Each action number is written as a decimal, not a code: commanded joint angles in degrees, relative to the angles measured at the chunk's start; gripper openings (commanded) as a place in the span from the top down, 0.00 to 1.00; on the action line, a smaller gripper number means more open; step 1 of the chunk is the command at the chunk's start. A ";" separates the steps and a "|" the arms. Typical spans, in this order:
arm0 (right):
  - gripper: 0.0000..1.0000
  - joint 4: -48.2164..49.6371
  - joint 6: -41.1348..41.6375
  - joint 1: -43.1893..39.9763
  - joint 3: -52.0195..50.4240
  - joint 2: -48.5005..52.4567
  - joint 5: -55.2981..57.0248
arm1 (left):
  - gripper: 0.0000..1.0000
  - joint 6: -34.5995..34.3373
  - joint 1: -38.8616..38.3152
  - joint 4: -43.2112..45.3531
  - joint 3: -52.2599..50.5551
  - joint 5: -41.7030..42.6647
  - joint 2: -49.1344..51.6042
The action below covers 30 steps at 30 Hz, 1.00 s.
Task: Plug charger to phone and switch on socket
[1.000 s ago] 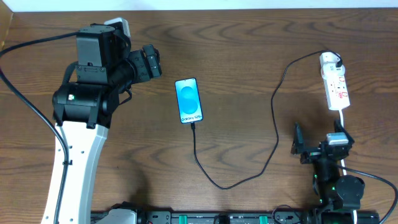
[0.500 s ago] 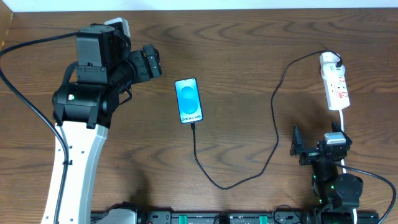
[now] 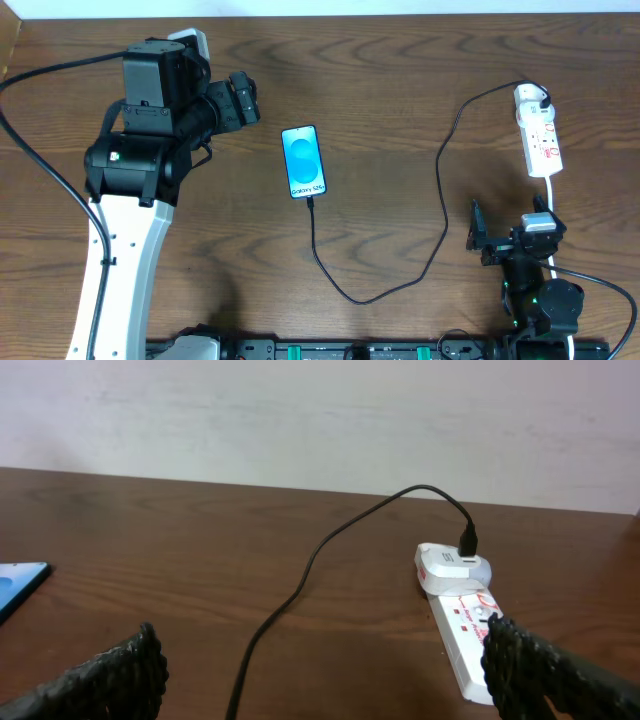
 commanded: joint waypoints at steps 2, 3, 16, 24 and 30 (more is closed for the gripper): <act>0.01 -0.24 0.46 0.42 -0.07 -0.46 0.02 | 0.08 0.35 0.22 0.04 0.46 -0.74 0.13; 0.01 -0.26 0.46 0.42 -0.07 -0.46 0.02 | 0.08 0.35 0.22 0.04 0.46 -0.74 0.13; 0.01 -0.24 0.46 0.42 -0.07 -0.46 0.00 | 0.08 0.37 0.24 -1.68 0.24 -4.79 -1.53; 0.01 -0.24 0.44 0.42 -0.07 -0.46 0.02 | 0.08 0.39 1.44 1.62 -8.90 -9.31 -11.74; 0.01 -0.24 0.44 0.42 -0.07 -0.46 0.00 | 0.08 0.37 5.27 11.08 -23.12 -9.09 -23.61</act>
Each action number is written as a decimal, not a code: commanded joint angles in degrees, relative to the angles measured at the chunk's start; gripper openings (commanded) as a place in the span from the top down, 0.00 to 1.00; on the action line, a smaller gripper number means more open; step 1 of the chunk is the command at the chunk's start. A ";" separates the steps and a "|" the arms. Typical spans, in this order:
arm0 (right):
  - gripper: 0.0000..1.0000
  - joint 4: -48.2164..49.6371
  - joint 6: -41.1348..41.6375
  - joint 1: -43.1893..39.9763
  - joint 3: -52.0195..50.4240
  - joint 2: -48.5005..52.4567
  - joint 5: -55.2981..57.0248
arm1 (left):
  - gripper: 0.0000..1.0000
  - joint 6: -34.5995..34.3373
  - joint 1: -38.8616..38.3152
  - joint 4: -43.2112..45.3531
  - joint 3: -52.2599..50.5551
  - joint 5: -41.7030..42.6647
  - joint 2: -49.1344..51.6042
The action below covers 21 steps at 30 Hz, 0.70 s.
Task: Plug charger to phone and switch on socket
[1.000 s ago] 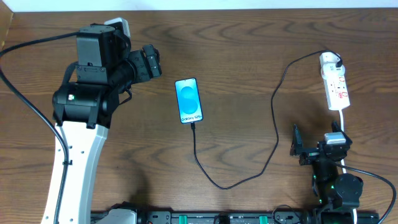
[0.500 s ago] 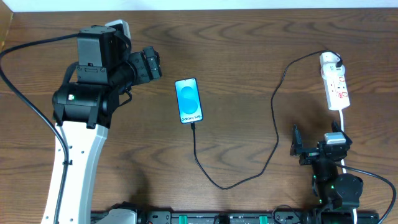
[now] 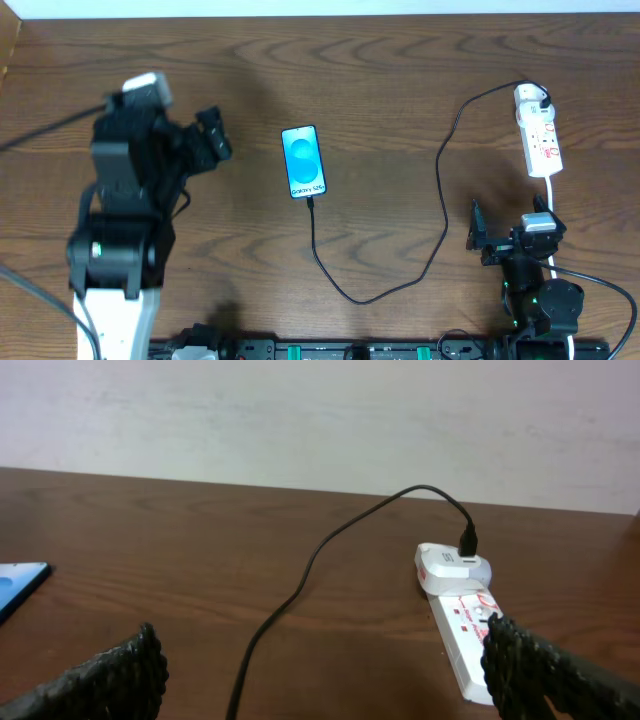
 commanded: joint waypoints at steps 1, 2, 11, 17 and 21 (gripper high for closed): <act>0.01 -0.26 0.44 0.42 -0.07 -0.44 0.00 | 0.08 0.37 2.14 5.64 -9.64 -1.42 -7.78; 0.01 -0.28 0.44 0.42 -0.07 -0.44 0.02 | 0.08 0.37 2.43 7.39 -12.00 -1.42 -9.79; 0.01 -0.28 0.44 0.42 -0.07 -0.42 0.02 | 0.08 0.39 3.37 26.12 -37.11 -1.64 -30.51; 0.01 -0.28 0.44 0.42 -0.07 -0.44 0.00 | 0.08 1.62 3.39 34.73 -49.62 -1.68 -39.47; 0.01 -0.26 0.44 0.42 -0.07 -0.44 0.00 | 0.08 2.56 3.41 37.86 -55.47 -1.68 -44.37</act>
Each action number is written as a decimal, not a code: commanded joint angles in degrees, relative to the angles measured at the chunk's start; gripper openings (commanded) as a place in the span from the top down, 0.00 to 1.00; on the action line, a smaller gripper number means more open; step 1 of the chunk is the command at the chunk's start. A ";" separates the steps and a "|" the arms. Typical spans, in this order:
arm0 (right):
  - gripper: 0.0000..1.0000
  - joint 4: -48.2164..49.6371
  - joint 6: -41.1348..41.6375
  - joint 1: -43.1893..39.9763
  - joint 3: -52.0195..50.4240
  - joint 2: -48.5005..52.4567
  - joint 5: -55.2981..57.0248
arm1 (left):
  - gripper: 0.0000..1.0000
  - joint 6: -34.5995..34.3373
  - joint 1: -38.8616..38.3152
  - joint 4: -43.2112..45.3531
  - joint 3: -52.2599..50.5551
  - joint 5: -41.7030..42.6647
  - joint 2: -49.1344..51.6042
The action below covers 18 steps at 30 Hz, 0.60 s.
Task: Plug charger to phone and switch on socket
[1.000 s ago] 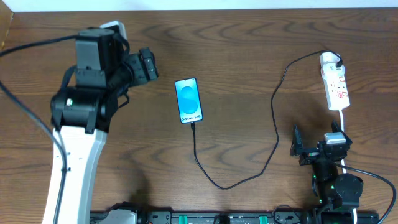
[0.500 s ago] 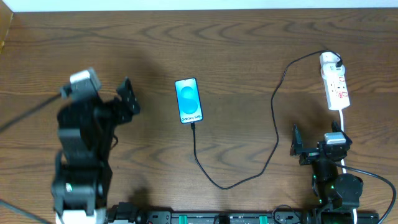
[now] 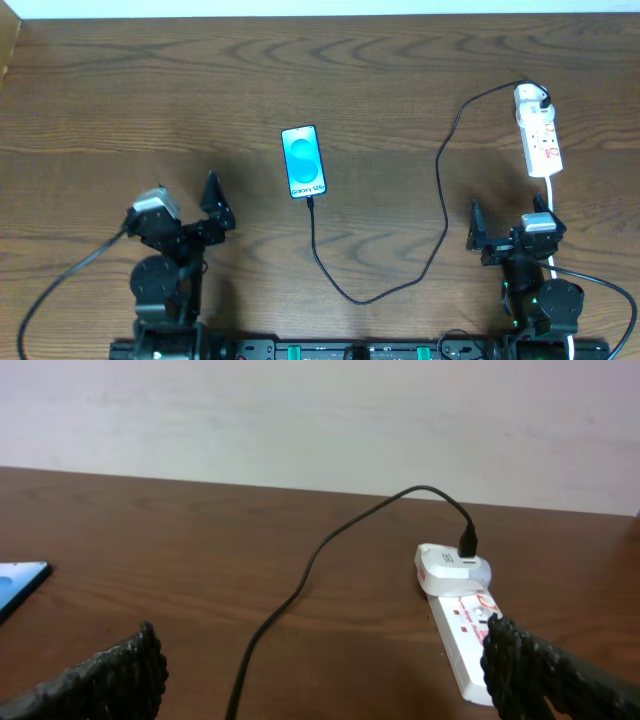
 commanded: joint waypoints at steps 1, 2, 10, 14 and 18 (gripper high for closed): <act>0.01 -0.26 0.44 0.42 -0.07 -0.37 0.02 | 0.08 1.84 0.35 2.16 -4.44 -0.55 -4.59; 0.01 -0.28 0.44 0.42 -0.07 -0.39 0.02 | 0.08 1.88 0.35 2.38 -5.53 -0.55 -5.66; 0.01 -0.28 0.44 0.42 -0.07 -0.37 0.00 | 0.08 2.29 0.35 3.26 -11.67 -2.25 -11.67; 0.01 -0.28 0.44 0.42 -0.07 -0.39 0.02 | 0.08 2.47 0.35 3.26 -13.51 -2.45 -14.19; 0.01 -0.26 0.44 0.42 -0.07 -0.39 0.00 | 0.08 2.51 0.35 3.26 -15.61 -2.49 -16.41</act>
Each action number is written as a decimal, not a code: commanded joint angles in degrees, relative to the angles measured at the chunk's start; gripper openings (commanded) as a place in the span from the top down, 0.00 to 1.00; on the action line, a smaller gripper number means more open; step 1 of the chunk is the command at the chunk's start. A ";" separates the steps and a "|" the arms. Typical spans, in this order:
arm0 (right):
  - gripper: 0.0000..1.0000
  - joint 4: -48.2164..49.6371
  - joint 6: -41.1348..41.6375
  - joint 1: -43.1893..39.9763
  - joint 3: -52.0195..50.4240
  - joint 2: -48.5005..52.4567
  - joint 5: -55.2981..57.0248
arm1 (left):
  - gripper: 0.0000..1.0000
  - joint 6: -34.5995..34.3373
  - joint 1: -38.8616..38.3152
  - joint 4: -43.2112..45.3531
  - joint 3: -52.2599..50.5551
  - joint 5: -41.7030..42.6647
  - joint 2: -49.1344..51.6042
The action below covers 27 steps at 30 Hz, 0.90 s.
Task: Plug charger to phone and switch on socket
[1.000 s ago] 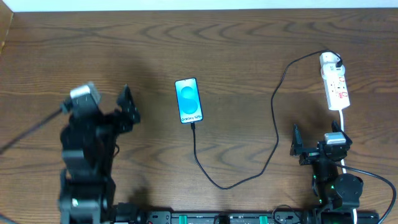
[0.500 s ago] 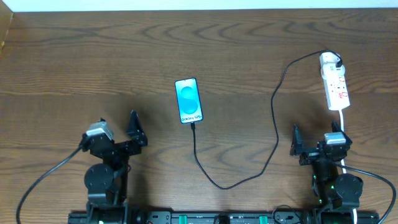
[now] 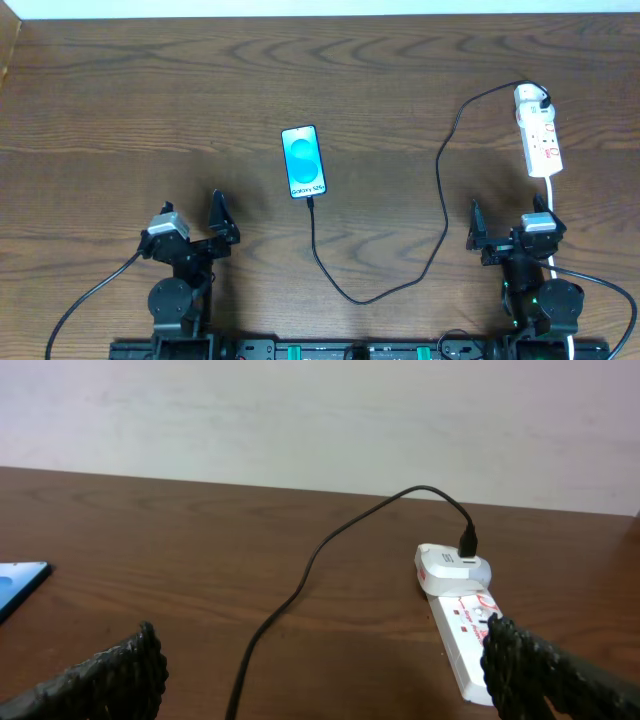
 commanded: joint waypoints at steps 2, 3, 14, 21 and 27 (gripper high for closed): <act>0.01 -0.26 0.44 0.42 -0.07 -0.42 0.02 | 0.08 1.25 0.28 -0.98 -2.32 -0.92 -2.71; 0.01 -0.26 0.44 0.42 -0.07 -0.42 0.02 | 0.08 1.25 0.28 -1.20 -2.29 -0.94 -2.69; 0.01 -0.26 0.44 0.42 -0.07 -0.39 0.00 | 0.08 2.12 0.28 -5.99 -2.29 -0.90 -2.69; 0.01 -0.26 0.42 0.42 -0.07 -0.42 0.02 | 0.08 2.05 0.26 -6.01 -2.29 -0.85 -2.69; 0.01 -0.26 0.42 0.42 -0.07 -0.42 0.02 | 0.08 2.05 0.26 -6.01 -2.29 -0.85 -2.54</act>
